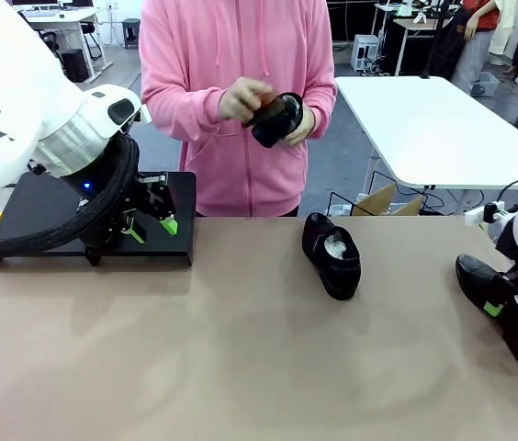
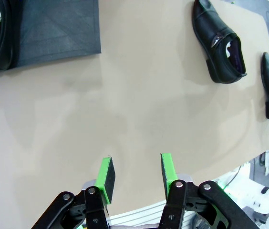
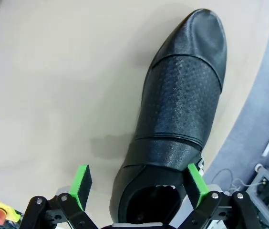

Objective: Organize the shoes by placing them on the stand.
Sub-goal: Pick up one Shoe and place it in the middle of the table.

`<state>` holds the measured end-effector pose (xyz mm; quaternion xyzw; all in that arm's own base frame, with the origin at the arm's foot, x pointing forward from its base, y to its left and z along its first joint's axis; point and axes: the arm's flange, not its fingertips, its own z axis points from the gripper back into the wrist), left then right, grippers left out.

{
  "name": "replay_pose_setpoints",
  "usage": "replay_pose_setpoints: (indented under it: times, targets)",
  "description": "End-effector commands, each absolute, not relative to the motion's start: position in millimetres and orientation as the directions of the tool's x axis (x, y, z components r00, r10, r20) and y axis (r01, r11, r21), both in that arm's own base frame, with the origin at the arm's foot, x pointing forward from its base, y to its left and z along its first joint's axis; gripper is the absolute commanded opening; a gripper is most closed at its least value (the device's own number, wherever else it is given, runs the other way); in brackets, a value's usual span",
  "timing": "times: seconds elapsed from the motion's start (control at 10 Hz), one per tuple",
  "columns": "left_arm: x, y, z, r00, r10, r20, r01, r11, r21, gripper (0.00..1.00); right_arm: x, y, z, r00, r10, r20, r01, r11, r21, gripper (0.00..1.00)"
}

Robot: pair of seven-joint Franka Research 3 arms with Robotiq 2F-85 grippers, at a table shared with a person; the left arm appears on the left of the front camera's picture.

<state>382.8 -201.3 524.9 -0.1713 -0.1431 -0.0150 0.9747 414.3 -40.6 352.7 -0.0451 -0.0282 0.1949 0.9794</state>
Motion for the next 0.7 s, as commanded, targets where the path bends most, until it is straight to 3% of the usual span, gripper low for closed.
replay_pose_setpoints:
  times: [0.0,0.6]
  targets:
    - [383.2,-200.0,525.6,0.961,0.023,0.276,0.078,0.935,-0.347,0.53,414.8,-36.2,346.8,0.937,0.348,-0.029,-0.349,0.930,-0.116,1.00]
    - [383.2,-200.0,525.6,0.961,0.023,0.276,0.078,0.935,-0.347,0.53,394.8,-25.5,349.5,0.956,0.285,-0.061,-0.291,0.944,-0.153,1.00]
